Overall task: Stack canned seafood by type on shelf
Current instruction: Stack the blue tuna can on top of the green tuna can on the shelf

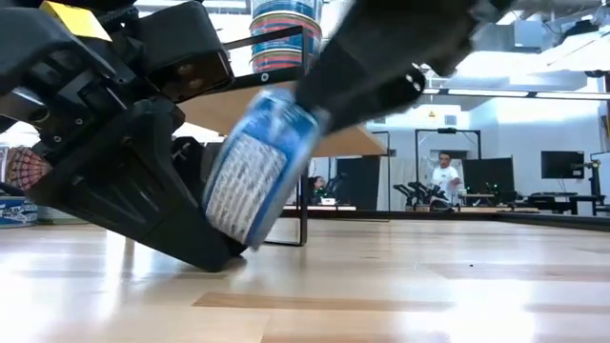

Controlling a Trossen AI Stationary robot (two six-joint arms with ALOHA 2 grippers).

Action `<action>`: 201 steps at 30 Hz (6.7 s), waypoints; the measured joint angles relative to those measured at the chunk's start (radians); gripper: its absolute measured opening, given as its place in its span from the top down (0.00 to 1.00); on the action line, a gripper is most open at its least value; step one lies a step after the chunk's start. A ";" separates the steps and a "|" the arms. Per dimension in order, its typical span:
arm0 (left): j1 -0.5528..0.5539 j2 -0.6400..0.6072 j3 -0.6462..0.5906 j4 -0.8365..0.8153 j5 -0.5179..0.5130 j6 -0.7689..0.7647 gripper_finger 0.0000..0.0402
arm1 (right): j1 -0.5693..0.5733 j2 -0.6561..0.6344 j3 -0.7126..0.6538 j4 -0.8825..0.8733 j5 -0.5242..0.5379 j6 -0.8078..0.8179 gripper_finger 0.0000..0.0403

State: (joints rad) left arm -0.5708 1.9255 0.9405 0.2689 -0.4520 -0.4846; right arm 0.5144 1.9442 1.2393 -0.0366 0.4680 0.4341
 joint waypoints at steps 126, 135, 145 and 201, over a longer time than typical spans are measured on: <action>-0.031 -0.026 0.002 0.215 0.048 0.098 0.50 | 0.245 0.058 0.035 -0.196 0.628 0.325 0.28; -0.026 -0.026 0.002 0.215 0.163 0.107 0.50 | 0.255 0.039 0.035 -0.455 0.626 0.495 0.28; -0.014 -0.026 0.002 0.221 0.160 0.216 0.50 | 0.159 0.039 0.035 -0.524 0.485 0.446 0.28; -0.111 -0.152 0.003 -0.044 -0.022 0.123 0.50 | 0.100 -0.055 -0.147 -0.012 0.195 0.002 0.30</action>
State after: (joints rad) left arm -0.6818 1.7737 0.9434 0.2250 -0.4739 -0.3612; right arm 0.6144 1.8896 1.0923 -0.0483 0.6629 0.4366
